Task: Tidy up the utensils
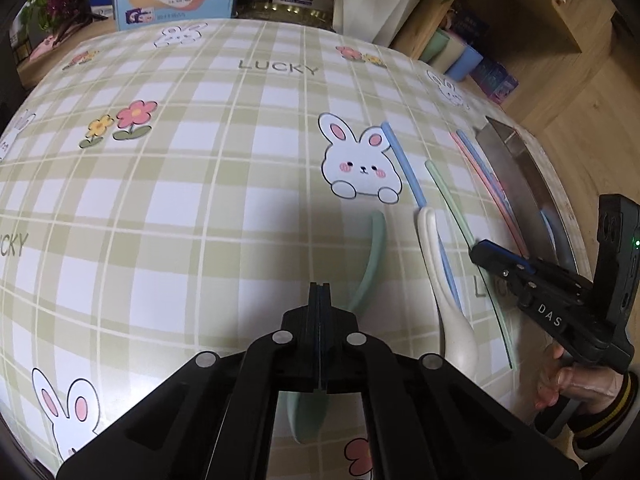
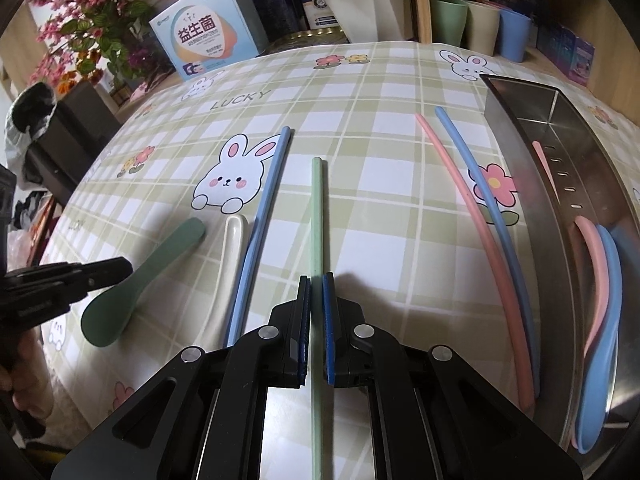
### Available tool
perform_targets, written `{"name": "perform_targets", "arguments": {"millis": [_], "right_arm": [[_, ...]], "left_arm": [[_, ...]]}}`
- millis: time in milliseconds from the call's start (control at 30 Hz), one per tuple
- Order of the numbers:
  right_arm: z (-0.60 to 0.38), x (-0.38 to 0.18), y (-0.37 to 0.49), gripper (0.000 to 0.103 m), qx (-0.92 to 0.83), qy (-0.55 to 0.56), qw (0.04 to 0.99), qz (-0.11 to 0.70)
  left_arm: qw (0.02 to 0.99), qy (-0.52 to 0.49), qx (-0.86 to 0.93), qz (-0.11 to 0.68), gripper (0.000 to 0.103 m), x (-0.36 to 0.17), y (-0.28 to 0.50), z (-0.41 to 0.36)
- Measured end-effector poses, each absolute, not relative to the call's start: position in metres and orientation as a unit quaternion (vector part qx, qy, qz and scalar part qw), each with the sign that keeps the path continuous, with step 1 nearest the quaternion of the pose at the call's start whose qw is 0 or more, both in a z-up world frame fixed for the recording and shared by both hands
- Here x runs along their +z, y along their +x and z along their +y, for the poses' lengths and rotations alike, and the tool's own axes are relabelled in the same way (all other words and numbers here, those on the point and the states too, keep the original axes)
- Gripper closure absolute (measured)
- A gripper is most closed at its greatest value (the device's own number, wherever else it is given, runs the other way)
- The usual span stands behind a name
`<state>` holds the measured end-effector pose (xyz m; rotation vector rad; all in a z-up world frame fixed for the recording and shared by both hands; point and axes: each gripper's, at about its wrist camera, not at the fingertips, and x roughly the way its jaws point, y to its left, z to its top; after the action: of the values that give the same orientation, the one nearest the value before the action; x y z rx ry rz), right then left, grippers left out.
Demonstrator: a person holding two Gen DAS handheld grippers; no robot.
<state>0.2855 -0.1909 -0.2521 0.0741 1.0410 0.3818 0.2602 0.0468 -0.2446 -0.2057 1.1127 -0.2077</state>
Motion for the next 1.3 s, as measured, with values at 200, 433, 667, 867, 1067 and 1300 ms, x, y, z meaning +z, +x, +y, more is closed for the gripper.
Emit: {"name": "perform_targets", "arguments": {"millis": [200, 433, 667, 867, 1067, 1300], "right_arm": [[-0.191, -0.253, 0.284, 0.097, 0.182, 0.035, 0.849, 0.494], [-0.193, -0.253, 0.283, 0.097, 0.182, 0.04, 0.85, 0.493], [-0.194, -0.253, 0.283, 0.097, 0.182, 0.043, 0.849, 0.493], [-0.194, -0.253, 0.283, 0.097, 0.183, 0.044, 0.849, 0.493], [-0.194, -0.253, 0.283, 0.097, 0.182, 0.044, 0.849, 0.494], [-0.194, -0.252, 0.283, 0.097, 0.182, 0.044, 0.849, 0.494]], "left_arm": [[0.846, -0.083, -0.12, 0.513, 0.081, -0.233, 0.262, 0.049], [0.839, -0.042, -0.149, 0.522, 0.081, -0.233, 0.265, 0.04], [0.833, -0.035, -0.141, 0.534, 0.081, -0.245, 0.265, 0.044], [0.829, -0.022, -0.146, 0.539, 0.079, -0.248, 0.269, 0.043], [0.822, -0.006, -0.176, 0.541, 0.07, -0.248, 0.281, 0.037], [0.813, 0.022, -0.196, 0.547, 0.069, -0.248, 0.281, 0.03]]}}
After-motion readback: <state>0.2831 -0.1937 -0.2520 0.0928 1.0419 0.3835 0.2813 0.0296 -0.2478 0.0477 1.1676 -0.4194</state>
